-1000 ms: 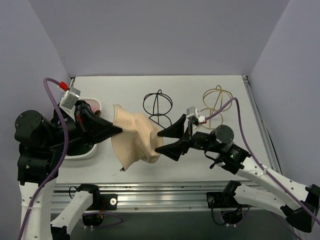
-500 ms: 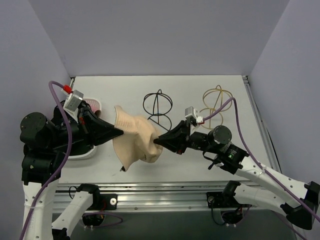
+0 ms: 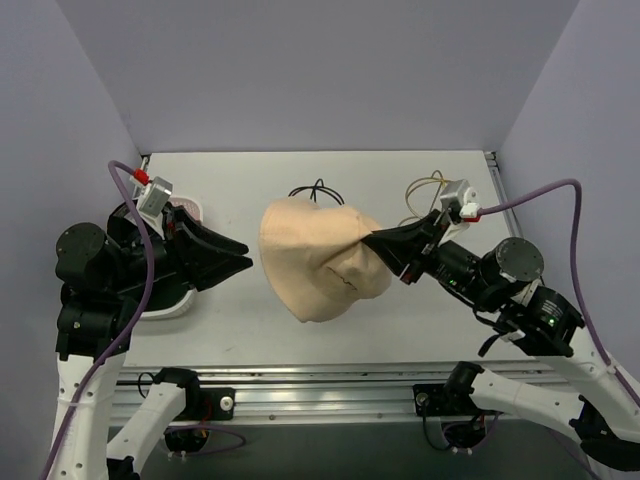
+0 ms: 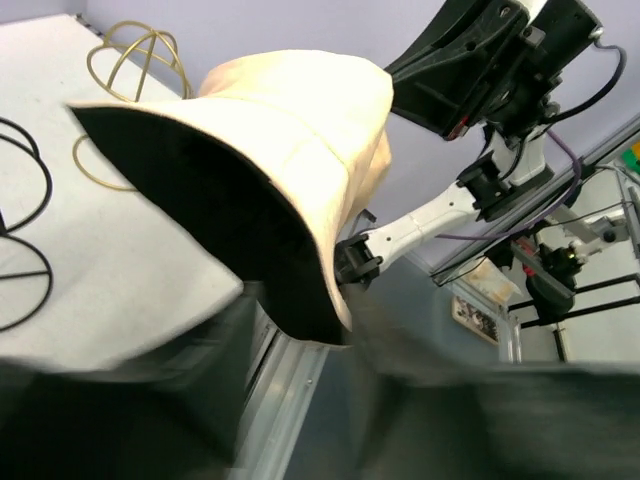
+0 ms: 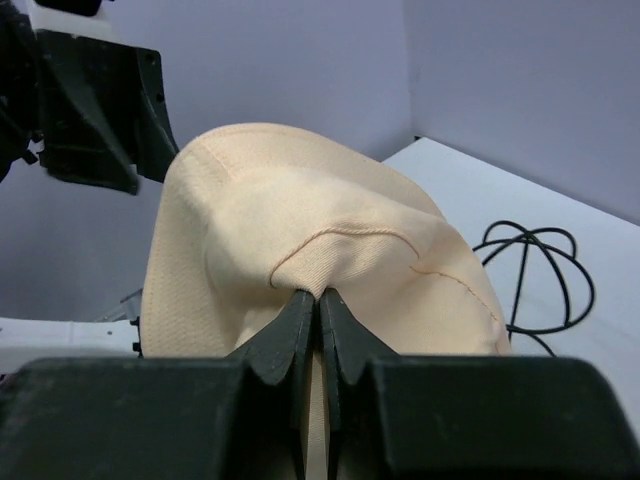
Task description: Stack the hats
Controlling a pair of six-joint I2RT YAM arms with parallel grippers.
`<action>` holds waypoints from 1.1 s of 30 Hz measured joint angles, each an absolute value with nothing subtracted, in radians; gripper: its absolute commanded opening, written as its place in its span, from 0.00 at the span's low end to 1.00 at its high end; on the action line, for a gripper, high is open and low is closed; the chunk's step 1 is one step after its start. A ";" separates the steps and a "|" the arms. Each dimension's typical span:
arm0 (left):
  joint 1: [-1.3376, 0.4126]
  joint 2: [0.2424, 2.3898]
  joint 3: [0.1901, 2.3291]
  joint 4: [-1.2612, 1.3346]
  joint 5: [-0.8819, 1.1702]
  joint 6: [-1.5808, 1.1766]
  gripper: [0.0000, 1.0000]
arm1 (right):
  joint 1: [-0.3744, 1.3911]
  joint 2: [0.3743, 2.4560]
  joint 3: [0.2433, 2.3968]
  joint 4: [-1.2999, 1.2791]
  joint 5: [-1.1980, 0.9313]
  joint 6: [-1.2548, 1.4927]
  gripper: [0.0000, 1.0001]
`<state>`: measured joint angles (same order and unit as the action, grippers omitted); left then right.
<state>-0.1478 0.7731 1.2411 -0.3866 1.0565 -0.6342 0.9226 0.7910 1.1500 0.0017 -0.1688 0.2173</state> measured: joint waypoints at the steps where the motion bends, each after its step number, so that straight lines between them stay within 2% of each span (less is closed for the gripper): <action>1: -0.148 0.772 1.227 -0.361 1.052 -0.646 0.68 | 0.920 0.796 1.177 -0.038 -0.143 0.213 0.00; 4: -0.149 0.759 1.180 -0.293 1.032 -0.694 0.84 | 0.918 0.803 1.262 -0.183 -0.029 0.208 0.00; 8: -0.149 0.729 1.121 -0.269 0.955 -0.703 0.88 | 0.918 0.855 1.363 -0.358 0.172 0.214 0.00; 10: -0.161 0.721 1.097 -0.274 0.908 -0.691 0.94 | 0.918 0.895 1.412 -0.433 0.279 0.220 0.00; 14: -0.262 0.740 1.077 -0.336 0.755 -0.620 0.94 | 0.918 1.006 1.526 -0.556 0.518 0.234 0.00; 21: -0.688 0.765 1.015 -0.383 0.303 -0.530 0.94 | 0.877 1.211 1.680 -0.677 0.799 0.234 0.00; 24: -0.896 0.814 1.014 -0.393 0.060 -0.493 0.94 | 0.764 1.275 1.715 -0.685 0.831 0.221 0.00; 27: -1.017 0.870 1.014 -0.391 -0.114 -0.456 0.94 | 0.654 1.317 1.720 -0.685 0.831 0.197 0.00; 33: -1.101 0.923 0.987 -0.300 -0.284 -0.358 0.94 | 0.520 1.398 1.776 -0.684 0.805 0.151 0.00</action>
<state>-1.1007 0.9226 0.9867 -0.3004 -0.2836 -0.3580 0.5198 1.3983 1.7760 -0.6842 0.8047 0.1509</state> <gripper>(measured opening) 0.939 0.008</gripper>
